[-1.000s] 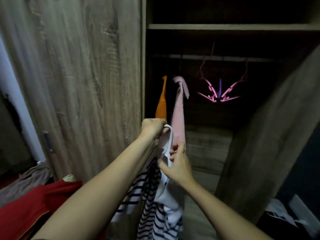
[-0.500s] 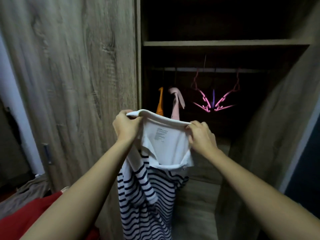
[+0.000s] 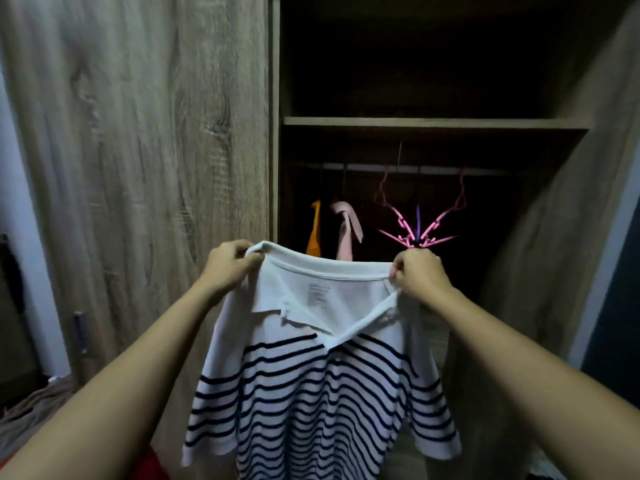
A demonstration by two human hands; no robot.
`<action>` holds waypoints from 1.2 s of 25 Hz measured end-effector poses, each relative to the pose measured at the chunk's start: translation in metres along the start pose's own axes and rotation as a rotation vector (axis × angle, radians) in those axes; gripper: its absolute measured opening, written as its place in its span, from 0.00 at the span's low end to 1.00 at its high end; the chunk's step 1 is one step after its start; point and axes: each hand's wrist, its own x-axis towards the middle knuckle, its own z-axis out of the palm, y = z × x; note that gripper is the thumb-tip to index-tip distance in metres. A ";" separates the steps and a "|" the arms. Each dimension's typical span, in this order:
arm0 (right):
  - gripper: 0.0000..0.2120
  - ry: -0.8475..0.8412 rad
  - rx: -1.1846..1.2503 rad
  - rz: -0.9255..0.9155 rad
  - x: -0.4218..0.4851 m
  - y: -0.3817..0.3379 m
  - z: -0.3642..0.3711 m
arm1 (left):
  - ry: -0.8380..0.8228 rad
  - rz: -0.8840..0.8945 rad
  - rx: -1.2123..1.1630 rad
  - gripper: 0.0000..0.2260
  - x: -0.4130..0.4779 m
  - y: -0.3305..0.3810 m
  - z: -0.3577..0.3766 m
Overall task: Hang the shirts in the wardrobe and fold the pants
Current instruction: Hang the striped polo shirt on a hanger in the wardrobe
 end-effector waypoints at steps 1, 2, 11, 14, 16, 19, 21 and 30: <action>0.09 0.025 -0.008 -0.007 -0.002 0.001 -0.004 | -0.028 0.004 -0.106 0.03 0.002 -0.005 0.001; 0.09 0.047 -0.028 -0.030 -0.001 0.000 -0.009 | -0.038 0.003 -0.248 0.04 0.004 -0.008 0.001; 0.10 0.106 -0.016 0.096 -0.007 0.015 -0.019 | -0.161 -0.015 -0.476 0.09 0.008 0.021 0.051; 0.11 0.122 0.051 0.064 0.002 0.043 -0.026 | -0.160 0.039 -0.455 0.10 0.021 0.033 0.071; 0.15 0.111 0.165 0.027 0.014 0.059 -0.032 | -0.191 0.061 -0.481 0.09 0.030 0.042 0.082; 0.16 0.088 0.256 0.022 0.031 0.074 -0.042 | -0.226 0.160 -0.585 0.09 0.042 0.054 0.097; 0.14 0.077 0.249 -0.029 0.042 0.082 -0.049 | -0.250 0.182 -0.689 0.14 0.049 0.060 0.106; 0.19 0.052 0.019 -0.230 0.079 0.098 -0.048 | -0.207 -0.029 -0.587 0.13 0.147 0.121 0.233</action>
